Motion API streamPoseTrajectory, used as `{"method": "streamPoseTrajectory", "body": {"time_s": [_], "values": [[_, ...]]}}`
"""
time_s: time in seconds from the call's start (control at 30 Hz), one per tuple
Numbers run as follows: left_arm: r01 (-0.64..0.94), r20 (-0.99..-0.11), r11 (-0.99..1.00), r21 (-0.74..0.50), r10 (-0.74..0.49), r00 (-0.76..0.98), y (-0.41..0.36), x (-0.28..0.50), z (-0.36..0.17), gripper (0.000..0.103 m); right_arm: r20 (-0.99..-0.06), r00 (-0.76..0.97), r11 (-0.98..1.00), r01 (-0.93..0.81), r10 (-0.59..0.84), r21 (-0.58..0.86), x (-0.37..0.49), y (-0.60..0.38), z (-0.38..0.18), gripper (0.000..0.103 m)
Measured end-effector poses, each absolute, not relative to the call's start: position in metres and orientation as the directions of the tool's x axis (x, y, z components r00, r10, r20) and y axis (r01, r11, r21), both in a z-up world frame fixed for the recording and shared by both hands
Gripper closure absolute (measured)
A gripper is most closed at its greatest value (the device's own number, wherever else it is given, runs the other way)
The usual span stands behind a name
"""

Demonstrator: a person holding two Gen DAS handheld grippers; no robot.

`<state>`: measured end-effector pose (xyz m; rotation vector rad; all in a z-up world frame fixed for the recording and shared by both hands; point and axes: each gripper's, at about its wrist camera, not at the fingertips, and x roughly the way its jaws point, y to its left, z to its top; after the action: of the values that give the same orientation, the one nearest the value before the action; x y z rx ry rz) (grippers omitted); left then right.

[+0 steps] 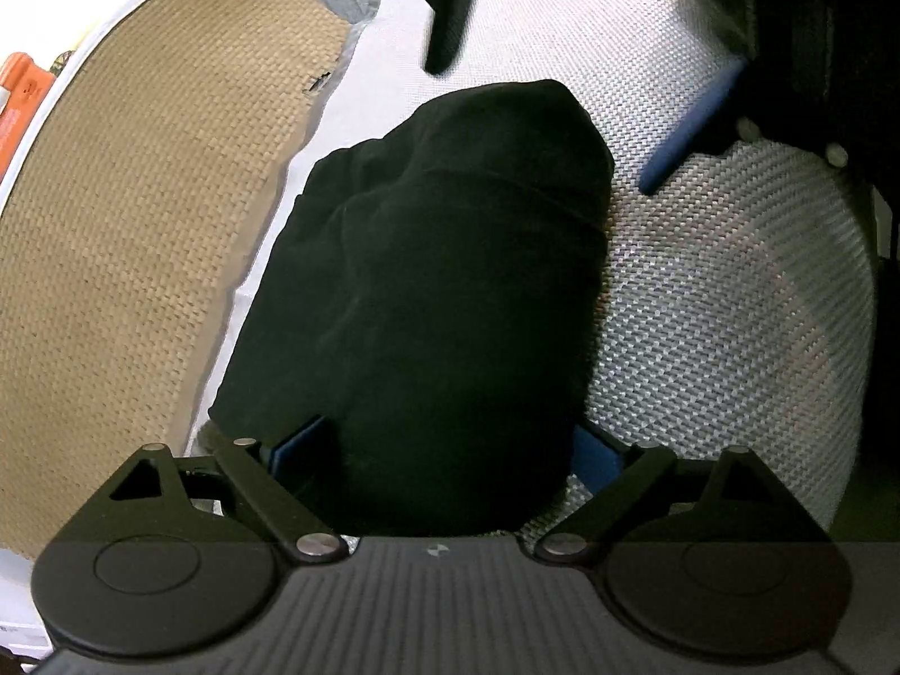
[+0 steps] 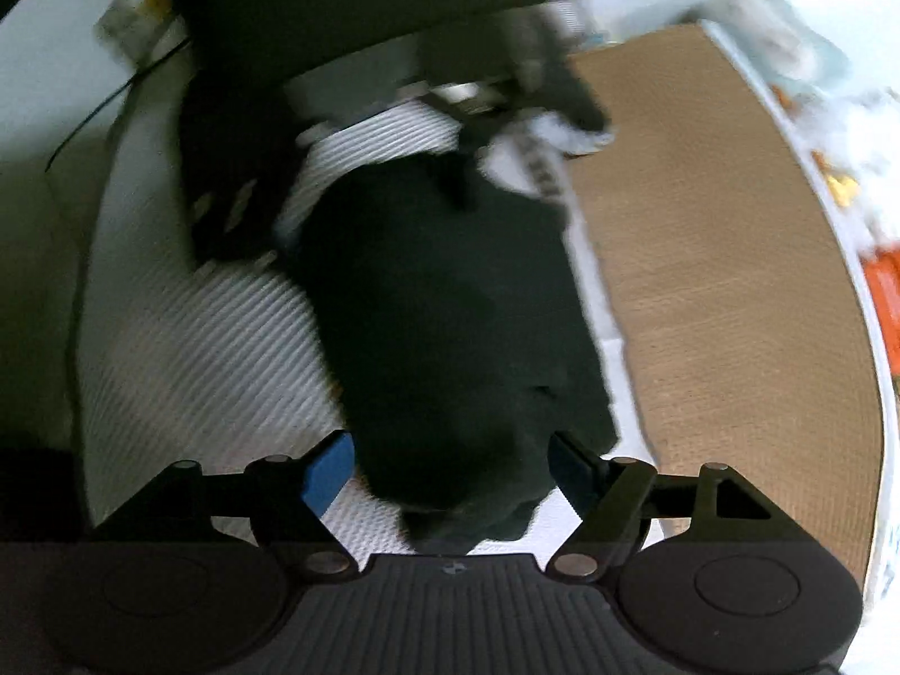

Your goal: Fold clothes

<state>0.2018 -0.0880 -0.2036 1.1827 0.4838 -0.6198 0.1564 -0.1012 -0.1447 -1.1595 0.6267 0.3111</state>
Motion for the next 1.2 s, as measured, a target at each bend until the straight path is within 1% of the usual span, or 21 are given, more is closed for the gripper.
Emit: {"method": "streamPoseTrajectory", "body": {"time_s": [0.07, 0.13, 0.23, 0.33, 0.4, 0.47, 0.5, 0.7, 0.8, 0.93, 1.2], "values": [[0.671, -0.643, 0.243, 0.700, -0.193, 0.741, -0.088, 0.204, -0.205, 0.009, -0.598, 0.795, 0.364, -0.530, -0.099, -0.765, 0.161, -0.098, -0.155, 0.023], [0.668, -0.640, 0.248, 0.702, -0.192, 0.744, -0.087, 0.203, -0.205, 0.009, -0.562, 0.813, 0.358, -0.485, -0.151, -0.798, 0.172, -0.095, -0.171, 0.022], [0.664, -0.642, 0.256, 0.702, -0.175, 0.747, -0.092, 0.207, -0.207, 0.009, -0.484, 0.846, 0.289, -0.417, -0.222, -0.862, 0.185, -0.090, -0.195, 0.022], [0.667, -0.648, 0.253, 0.701, -0.167, 0.744, -0.096, 0.211, -0.207, 0.009, -0.466, 0.861, 0.293, -0.400, -0.204, -0.868, 0.190, -0.090, -0.196, 0.022], [0.663, -0.642, 0.242, 0.708, -0.171, 0.747, -0.096, 0.212, -0.208, 0.009, -0.458, 0.866, 0.301, -0.390, -0.200, -0.870, 0.194, -0.090, -0.196, 0.020], [0.658, -0.634, 0.234, 0.716, -0.175, 0.753, -0.095, 0.211, -0.209, 0.009, -0.451, 0.871, 0.311, -0.381, -0.197, -0.871, 0.197, -0.090, -0.196, 0.012], [0.657, -0.633, 0.233, 0.717, -0.176, 0.754, -0.094, 0.209, -0.209, 0.009, -0.447, 0.873, 0.315, -0.376, -0.196, -0.871, 0.199, -0.090, -0.196, 0.011], [0.672, -0.654, 0.233, 0.703, -0.159, 0.739, -0.091, 0.212, -0.208, 0.009, -0.435, 0.882, 0.325, -0.364, -0.183, -0.873, 0.206, -0.093, -0.195, 0.010], [0.677, -0.660, 0.221, 0.702, -0.156, 0.735, -0.091, 0.212, -0.209, 0.007, -0.434, 0.882, 0.337, -0.360, -0.180, -0.870, 0.205, -0.098, -0.195, 0.007], [0.672, -0.648, 0.215, 0.709, -0.178, 0.740, -0.085, 0.209, -0.212, 0.006, -0.420, 0.891, 0.360, -0.340, -0.172, -0.869, 0.210, -0.099, -0.195, 0.001], [0.669, -0.642, 0.215, 0.712, -0.188, 0.743, -0.083, 0.203, -0.217, 0.006, -0.394, 0.905, 0.369, -0.314, -0.163, -0.875, 0.216, -0.103, -0.194, 0.001]]}}
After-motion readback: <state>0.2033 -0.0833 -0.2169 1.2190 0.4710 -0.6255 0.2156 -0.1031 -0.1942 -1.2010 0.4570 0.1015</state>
